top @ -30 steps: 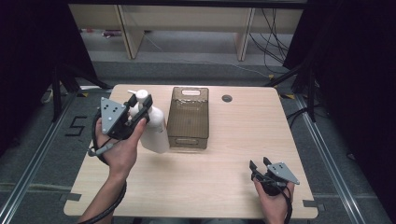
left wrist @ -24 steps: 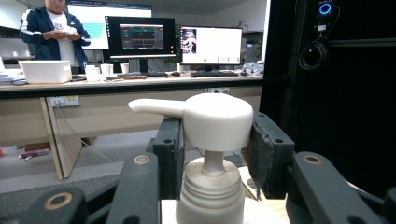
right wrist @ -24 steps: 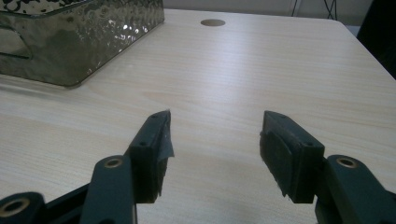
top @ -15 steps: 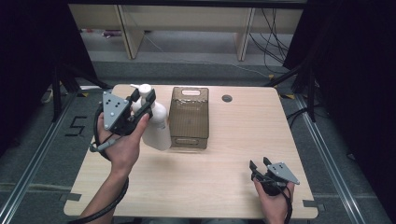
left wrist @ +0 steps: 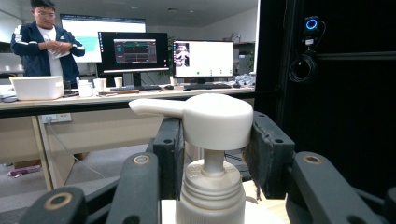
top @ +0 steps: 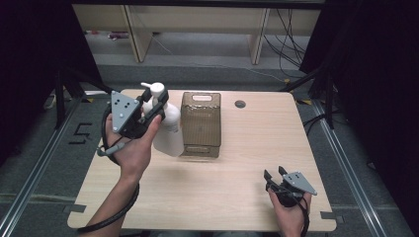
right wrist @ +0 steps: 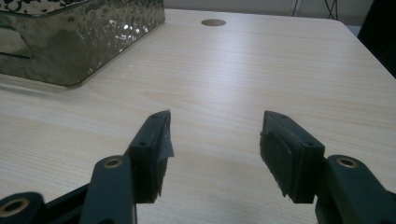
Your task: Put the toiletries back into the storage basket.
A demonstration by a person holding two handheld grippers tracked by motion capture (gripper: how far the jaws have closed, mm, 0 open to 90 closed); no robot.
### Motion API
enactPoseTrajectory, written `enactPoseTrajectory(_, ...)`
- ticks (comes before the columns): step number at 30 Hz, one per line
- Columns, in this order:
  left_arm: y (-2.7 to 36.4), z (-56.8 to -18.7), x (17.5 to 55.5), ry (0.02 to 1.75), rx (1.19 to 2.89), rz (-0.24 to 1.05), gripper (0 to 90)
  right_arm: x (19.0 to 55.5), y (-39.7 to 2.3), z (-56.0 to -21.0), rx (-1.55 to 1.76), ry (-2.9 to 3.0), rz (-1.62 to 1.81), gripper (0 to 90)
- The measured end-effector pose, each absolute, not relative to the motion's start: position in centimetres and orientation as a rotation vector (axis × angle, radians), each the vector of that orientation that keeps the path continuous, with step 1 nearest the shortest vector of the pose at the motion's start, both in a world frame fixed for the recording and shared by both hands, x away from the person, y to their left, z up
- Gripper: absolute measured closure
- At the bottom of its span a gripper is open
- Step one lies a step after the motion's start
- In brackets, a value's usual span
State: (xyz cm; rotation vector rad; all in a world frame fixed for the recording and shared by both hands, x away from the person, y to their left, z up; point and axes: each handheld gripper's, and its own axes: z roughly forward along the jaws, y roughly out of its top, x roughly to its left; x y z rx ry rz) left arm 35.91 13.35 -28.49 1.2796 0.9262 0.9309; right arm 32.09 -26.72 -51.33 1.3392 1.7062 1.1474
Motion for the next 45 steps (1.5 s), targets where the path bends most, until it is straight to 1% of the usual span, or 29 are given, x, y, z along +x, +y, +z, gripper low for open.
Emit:
enactPoseTrajectory(38, 8.9, -27.7, 38.6, 0.908, 1.291, 0.875, 59.0, 32.0, -26.7, -51.3, 1.332, 1.717, 1.143, 43.9)
enactPoseTrajectory(44, 8.6, -27.8, 38.9, 0.909, 1.295, 0.87, 59.0, 32.0, -26.7, -51.3, 1.338, 1.718, 1.141, 43.9)
enactPoseTrajectory(45, 8.5, -27.8, 39.0, 0.911, 1.294, 0.867, 59.0, 31.9, -26.5, -51.3, 1.378, 1.713, 1.155, 43.8)
